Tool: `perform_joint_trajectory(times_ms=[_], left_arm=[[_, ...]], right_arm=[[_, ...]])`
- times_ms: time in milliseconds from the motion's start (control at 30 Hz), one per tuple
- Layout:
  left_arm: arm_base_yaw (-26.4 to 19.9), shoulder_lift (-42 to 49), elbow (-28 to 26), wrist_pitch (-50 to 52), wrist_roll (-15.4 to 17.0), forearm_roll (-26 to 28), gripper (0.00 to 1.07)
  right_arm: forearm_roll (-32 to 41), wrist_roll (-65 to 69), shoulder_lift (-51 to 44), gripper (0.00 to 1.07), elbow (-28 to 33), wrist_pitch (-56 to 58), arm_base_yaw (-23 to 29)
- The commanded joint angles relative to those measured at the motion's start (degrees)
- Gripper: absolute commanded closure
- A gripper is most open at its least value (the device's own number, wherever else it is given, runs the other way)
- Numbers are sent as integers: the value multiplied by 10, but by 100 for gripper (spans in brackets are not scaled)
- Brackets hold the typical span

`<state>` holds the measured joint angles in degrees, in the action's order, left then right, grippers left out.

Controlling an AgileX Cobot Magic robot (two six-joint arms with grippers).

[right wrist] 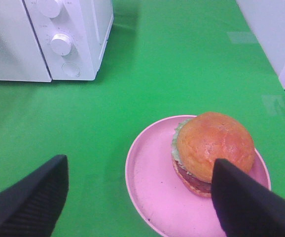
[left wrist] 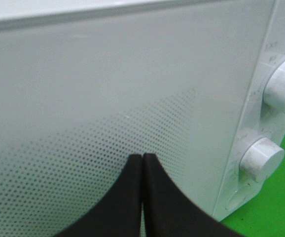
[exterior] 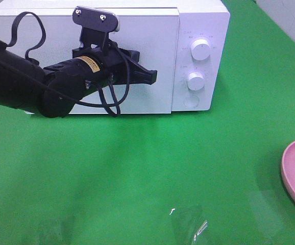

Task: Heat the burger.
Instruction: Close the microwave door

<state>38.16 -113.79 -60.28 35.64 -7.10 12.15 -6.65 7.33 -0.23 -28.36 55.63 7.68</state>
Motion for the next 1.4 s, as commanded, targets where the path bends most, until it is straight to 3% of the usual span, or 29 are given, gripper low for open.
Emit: perform_joint_trajectory(times_ms=[33,300,733,767,867,900,933,967,1000,1033,1067,1400], left_arm=[[-16,-10,-32,40,-38,82,107],[-11,-10,-40,15,-49,84,107],[30,60,-23,-201,-62,87,104],[30,75,-22,-245,-62,89,94],[30,88,-22,-293,-62,89,86],[30,95,-22,-321,-62,89,67],[30,95,-22,-321,-62,89,67],[30,107,-22,-369,-62,89,41],[30,107,-22,-369,-62,89,41],[30,117,-22,-422,-61,88,11],[30,127,-22,-475,-62,87,6],[30,151,-22,-686,-62,87,8]], right_arm=[[-2,-10,-16,32,1,-4,-4],[-2,-10,-16,32,1,-4,-4],[-2,-10,-16,32,1,-4,-4],[-2,-10,-16,32,1,-4,-4],[-2,-10,-16,32,1,-4,-4],[-2,-10,-16,32,1,-4,-4],[-2,-10,-16,32,1,-4,-4],[-2,-10,-16,32,1,-4,-4],[-2,-10,-16,32,1,-4,-4],[-2,-10,-16,32,1,-4,-4],[-2,-10,-16,32,1,-4,-4],[-2,-10,-16,32,1,-4,-4]])
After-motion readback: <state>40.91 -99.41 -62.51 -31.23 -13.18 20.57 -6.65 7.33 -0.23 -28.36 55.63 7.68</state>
